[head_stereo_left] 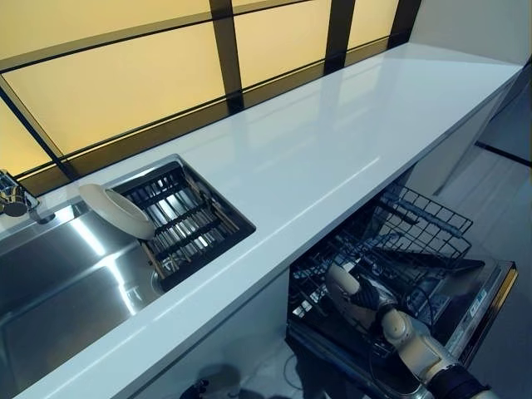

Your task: Take plates into dishwasher

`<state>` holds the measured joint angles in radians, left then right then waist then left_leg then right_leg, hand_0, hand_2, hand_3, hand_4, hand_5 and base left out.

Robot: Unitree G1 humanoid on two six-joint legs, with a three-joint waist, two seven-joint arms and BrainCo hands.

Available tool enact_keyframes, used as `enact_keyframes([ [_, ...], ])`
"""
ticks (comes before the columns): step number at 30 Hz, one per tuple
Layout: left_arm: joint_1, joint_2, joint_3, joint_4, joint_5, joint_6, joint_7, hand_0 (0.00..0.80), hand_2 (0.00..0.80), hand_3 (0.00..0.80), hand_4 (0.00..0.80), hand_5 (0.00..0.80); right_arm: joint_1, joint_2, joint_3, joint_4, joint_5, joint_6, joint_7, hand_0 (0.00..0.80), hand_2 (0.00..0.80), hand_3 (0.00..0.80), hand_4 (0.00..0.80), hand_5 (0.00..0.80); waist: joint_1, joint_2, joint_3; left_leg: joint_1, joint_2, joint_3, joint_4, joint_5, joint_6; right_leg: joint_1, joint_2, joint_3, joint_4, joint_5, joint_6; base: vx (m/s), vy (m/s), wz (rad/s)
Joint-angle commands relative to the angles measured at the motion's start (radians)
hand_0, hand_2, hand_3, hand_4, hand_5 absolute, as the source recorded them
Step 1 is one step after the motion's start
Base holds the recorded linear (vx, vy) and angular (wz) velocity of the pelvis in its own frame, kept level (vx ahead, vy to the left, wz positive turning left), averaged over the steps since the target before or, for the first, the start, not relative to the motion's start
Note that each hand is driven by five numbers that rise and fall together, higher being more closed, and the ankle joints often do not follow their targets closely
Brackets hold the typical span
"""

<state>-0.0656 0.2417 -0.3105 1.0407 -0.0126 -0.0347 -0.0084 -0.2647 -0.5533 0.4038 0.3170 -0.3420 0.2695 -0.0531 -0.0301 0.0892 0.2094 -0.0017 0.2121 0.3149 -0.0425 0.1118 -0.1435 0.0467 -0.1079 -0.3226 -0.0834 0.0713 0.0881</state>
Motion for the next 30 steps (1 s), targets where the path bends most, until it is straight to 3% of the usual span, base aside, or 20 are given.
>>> enact_keyframes([
  [1,-0.09,0.057,-0.046,-0.014,0.026,-0.015,-0.012,0.0,0.0,0.0,0.0,0.0,-0.084,0.015,0.0,0.098,-0.063,0.077,-0.052,0.8,0.8,0.8,0.8,0.8,0.029,-0.076,0.032,-0.073,-0.013,-0.02,0.007,0.048,-0.002,-0.007,-0.027,0.028,0.088,-0.065,0.01,-0.038,-0.011,0.07],
  [13,-0.121,0.061,-0.085,-0.034,0.026,-0.012,-0.033,0.0,0.0,0.0,0.0,0.0,-0.153,0.033,0.039,0.188,-0.048,0.089,-0.064,0.8,0.8,0.8,0.8,0.8,0.042,-0.07,0.045,-0.078,-0.016,-0.03,0.008,0.051,-0.003,-0.014,-0.029,0.021,0.095,-0.063,0.008,-0.008,-0.003,0.02],
  [30,-0.151,0.07,-0.11,-0.027,0.028,-0.002,-0.041,0.0,0.0,0.0,0.0,0.0,-0.216,0.043,0.115,0.303,-0.146,0.093,0.06,0.8,0.8,0.8,0.8,0.8,0.06,-0.066,0.062,-0.08,-0.027,-0.046,-0.001,0.057,0.0,-0.026,-0.035,0.006,0.105,-0.057,0.008,-0.008,-0.001,0.04],
])
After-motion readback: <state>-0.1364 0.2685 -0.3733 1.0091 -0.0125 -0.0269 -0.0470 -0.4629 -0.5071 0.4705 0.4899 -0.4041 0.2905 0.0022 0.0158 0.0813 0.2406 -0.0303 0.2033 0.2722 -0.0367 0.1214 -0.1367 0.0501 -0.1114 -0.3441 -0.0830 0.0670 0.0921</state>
